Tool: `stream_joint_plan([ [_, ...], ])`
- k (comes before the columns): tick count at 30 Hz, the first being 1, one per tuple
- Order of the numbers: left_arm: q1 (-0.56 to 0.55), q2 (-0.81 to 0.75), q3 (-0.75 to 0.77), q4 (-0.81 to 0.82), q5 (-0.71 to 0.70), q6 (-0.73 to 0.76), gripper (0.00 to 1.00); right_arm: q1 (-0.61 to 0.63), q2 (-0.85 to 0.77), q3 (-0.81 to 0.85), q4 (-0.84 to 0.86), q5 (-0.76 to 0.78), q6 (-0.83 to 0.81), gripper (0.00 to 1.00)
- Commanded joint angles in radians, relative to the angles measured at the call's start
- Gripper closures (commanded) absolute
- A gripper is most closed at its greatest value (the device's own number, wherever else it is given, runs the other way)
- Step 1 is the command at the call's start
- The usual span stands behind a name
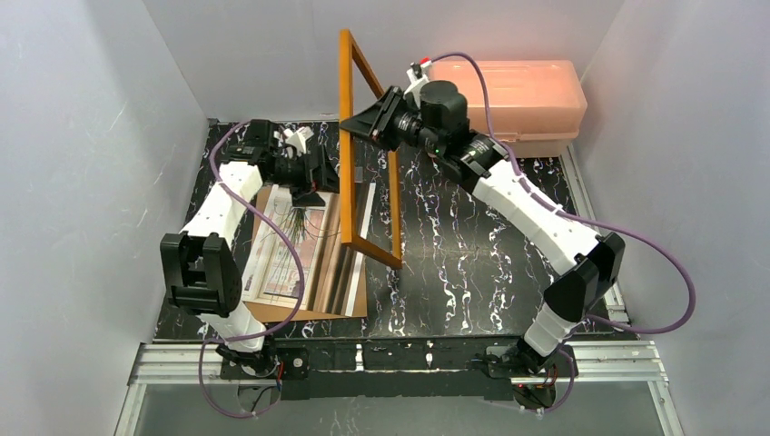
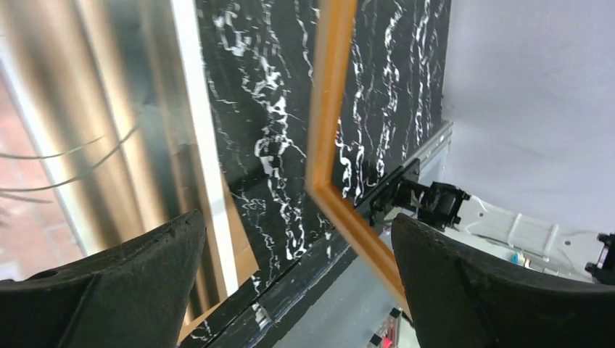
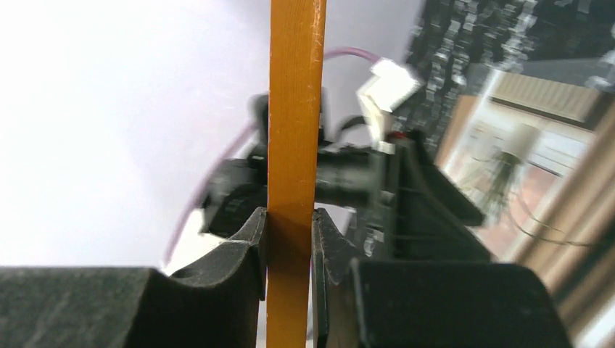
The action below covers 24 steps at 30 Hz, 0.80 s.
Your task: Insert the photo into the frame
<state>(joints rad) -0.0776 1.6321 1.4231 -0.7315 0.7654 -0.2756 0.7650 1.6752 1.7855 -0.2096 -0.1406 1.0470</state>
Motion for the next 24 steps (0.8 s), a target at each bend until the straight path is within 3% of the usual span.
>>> stream_joint_plan([
  [1, -0.058, -0.004, -0.039, 0.117, 0.077, -0.072, 0.02, -0.036, -0.089, 0.001, 0.319, -0.098, 0.173, 0.99],
  [8, -0.107, 0.018, -0.081, 0.218, 0.002, -0.08, 0.02, -0.048, -0.079, -0.014, 0.429, -0.154, 0.305, 0.99],
  [19, -0.109, 0.04, -0.137, 0.369, 0.095, -0.193, 0.02, -0.053, -0.081, -0.133, 0.655, -0.171, 0.471, 0.99],
  [24, -0.109, 0.035, -0.188, 0.443, 0.096, -0.228, 0.1, -0.053, -0.079, -0.178, 0.738, -0.172, 0.532, 0.99],
])
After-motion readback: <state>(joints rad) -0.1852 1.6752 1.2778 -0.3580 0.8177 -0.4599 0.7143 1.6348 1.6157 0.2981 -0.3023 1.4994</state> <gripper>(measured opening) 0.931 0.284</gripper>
